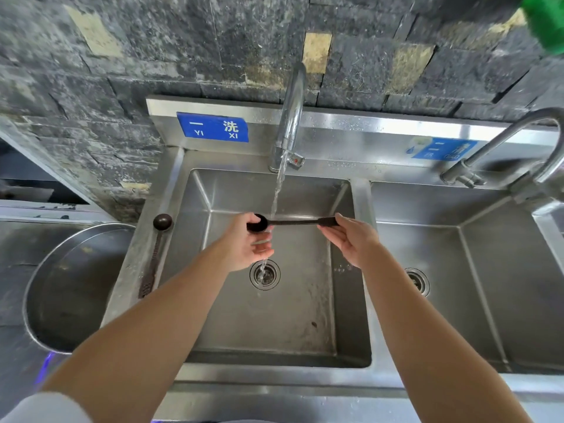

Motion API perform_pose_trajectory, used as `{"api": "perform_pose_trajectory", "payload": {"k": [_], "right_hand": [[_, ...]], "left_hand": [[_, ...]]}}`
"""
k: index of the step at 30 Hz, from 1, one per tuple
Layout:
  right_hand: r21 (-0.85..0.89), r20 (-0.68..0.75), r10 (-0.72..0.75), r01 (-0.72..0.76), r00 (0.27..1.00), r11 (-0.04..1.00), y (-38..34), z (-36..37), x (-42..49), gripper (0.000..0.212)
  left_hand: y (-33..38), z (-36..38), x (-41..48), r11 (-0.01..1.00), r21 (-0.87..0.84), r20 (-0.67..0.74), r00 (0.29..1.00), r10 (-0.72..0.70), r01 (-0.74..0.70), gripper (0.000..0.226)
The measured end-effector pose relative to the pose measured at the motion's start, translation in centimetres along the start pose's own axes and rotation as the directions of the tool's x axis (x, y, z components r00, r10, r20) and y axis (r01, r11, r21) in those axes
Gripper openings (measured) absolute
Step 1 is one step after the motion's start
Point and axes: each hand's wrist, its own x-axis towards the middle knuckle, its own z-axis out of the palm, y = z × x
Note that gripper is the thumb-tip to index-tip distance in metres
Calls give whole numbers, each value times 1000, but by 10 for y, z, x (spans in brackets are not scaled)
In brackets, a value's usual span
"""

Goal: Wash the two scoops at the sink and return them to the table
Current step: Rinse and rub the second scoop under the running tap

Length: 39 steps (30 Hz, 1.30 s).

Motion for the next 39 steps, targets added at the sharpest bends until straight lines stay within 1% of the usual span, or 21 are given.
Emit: {"api": "perform_pose_trajectory", "payload": {"k": [3,5,7,9,11,13,16,19,21,22,24,26,29,31,32,34,35,37,39], "right_hand": [[-45,-6,-15,14,1000,999,2,-18,-12,21],[-71,-3,-4,3,1000,997,4,-32,-21,21],[-122,18,27,-25,999,992,8,-47,-28,22],[-197,44,82,-72,996,978,12,-60,-33,26],[-301,64,153,-127,986,945,13,-70,-37,29],[-402,73,214,-168,974,900,11,-77,-38,30],[-519,45,239,-182,970,835,4,-80,-33,28],[-667,12,158,-110,987,737,-10,-67,-21,29],[-735,26,68,-27,997,677,-26,-47,-10,31],[-746,47,28,17,998,665,-34,-34,-4,32],[-727,89,-39,92,995,680,-46,-3,9,34],[-678,122,-97,154,988,719,-53,33,20,34],[-620,189,-125,217,974,754,-57,83,34,43],[-614,200,-119,219,973,759,-58,105,45,47],[-617,191,-111,207,975,759,-58,114,50,43],[-619,148,-85,159,985,769,-57,125,60,23],[-622,136,-73,142,988,770,-56,128,64,19],[-630,132,-71,139,989,764,-56,133,73,25],[-610,115,-74,129,991,782,-56,136,74,24]], "left_hand": [[-10,16,10,949,-316,41,999,32,-18,33],[-16,27,17,869,-493,15,998,62,-47,41],[-18,35,22,769,-635,-26,997,77,-76,45],[-16,39,26,692,-716,-58,996,65,-87,40],[-14,42,27,663,-744,-55,997,58,-80,32],[-12,44,25,673,-736,-40,997,63,-72,26],[-11,49,24,685,-726,-51,998,38,-63,25],[-10,49,25,702,-710,-39,999,34,-52,26],[-11,49,26,703,-709,-37,999,37,-53,24],[-11,49,28,699,-714,-43,999,31,-53,26],[-10,48,34,682,-730,-52,999,14,-48,26],[-10,46,40,663,-747,-60,998,-5,-42,22],[-9,43,48,670,-741,-58,998,-16,-32,26],[-10,43,53,668,-744,-57,998,-19,-30,25],[-10,43,55,670,-742,-55,998,-17,-29,24],[-11,42,57,679,-733,-53,998,-13,-30,24],[-11,42,58,682,-731,-55,998,-13,-32,24],[-10,41,59,683,-729,-59,998,-14,-34,24],[-9,40,60,687,-726,-61,998,-16,-33,24]]}}
